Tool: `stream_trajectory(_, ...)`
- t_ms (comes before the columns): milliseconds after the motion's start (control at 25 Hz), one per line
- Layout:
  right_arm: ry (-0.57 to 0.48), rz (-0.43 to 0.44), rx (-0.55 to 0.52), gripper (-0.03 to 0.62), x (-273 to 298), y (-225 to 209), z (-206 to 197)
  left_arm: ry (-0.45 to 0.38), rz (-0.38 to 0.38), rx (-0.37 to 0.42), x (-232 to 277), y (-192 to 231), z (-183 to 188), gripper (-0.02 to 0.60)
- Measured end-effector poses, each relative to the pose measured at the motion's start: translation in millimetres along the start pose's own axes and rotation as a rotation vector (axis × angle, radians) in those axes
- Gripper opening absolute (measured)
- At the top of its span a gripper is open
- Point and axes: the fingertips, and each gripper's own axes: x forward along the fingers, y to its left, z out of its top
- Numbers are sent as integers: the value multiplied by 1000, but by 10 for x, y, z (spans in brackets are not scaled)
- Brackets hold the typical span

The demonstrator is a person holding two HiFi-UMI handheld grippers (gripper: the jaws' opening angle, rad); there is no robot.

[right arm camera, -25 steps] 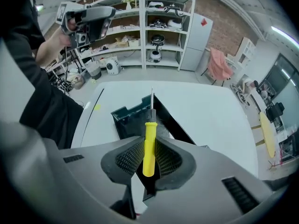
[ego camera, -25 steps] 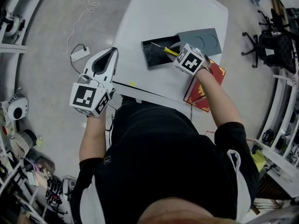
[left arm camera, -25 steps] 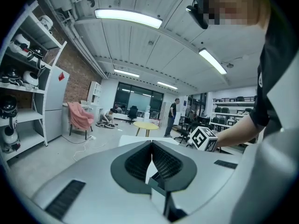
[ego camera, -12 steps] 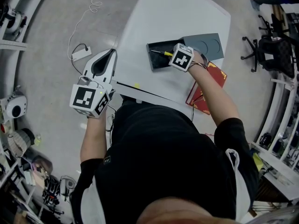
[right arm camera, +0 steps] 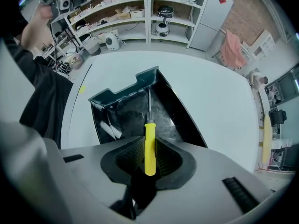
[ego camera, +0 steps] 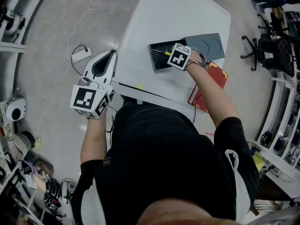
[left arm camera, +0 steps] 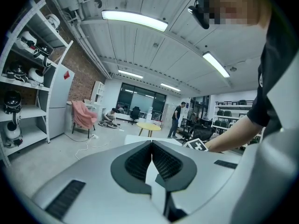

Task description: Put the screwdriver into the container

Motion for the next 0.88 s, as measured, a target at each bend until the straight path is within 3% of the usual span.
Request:
stream_trajectory(200, -8, -22, 24, 111, 13, -21, 32, 1, -19, 0, -90, 27, -14, 16)
stream_trajectory(400, -101, -33, 115, 121, -159, 16, 118, -2, -40, 1, -242, 164, -22, 15)
stream_trajectory(600, -230, -150, 227, 121, -513, -100, 122, 16, -93, 14, -286, 243, -69, 15)
stream_trajectory(880, -347, -235, 353, 101, -949, 5, -80, 10, -154, 63, -274, 96, 53, 15)
